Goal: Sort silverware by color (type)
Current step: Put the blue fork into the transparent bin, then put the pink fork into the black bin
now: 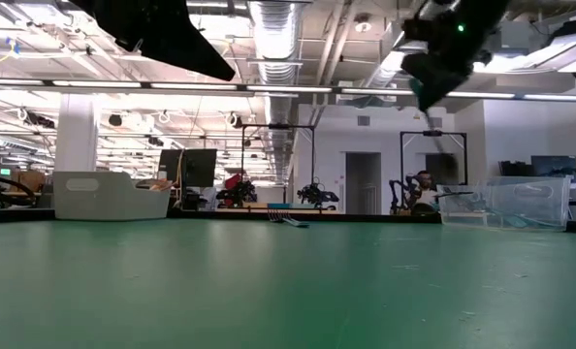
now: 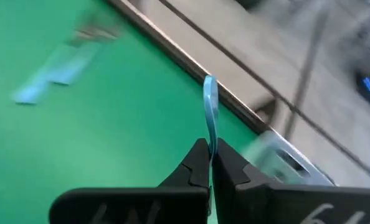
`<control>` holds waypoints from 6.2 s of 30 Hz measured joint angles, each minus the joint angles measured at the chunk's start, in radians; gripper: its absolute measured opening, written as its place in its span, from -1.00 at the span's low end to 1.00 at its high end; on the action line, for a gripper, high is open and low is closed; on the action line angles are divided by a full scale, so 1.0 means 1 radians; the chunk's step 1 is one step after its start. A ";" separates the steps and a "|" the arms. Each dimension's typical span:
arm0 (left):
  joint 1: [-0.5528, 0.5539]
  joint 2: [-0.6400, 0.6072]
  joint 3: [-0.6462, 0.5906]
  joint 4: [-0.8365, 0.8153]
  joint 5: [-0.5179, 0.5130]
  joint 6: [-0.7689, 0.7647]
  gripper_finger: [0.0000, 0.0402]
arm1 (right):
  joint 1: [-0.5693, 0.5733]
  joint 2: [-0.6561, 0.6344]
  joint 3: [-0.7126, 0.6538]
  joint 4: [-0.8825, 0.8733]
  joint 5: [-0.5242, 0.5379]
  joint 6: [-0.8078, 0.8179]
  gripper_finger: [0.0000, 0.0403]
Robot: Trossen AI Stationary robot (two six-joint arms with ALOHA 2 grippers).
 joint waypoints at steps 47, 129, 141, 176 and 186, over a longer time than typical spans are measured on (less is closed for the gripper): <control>-0.012 0.000 -0.017 -0.483 0.217 -0.608 -0.53 | -0.191 0.072 0.000 -0.165 -0.247 0.062 0.10; -0.442 -0.005 -0.181 -0.551 0.720 -0.303 -0.57 | 0.305 0.300 0.000 0.653 -0.274 0.122 0.10; -0.386 0.006 -0.188 -0.484 0.521 -0.394 -0.90 | 0.334 0.299 0.000 0.742 -0.275 0.123 0.10; 0.102 0.001 -0.137 0.067 0.269 0.654 -0.89 | 0.203 0.478 0.000 1.153 -0.701 -0.077 0.10; 0.165 0.001 -0.137 0.231 0.416 0.843 -0.89 | 0.187 0.477 0.000 1.135 -0.818 -0.101 0.10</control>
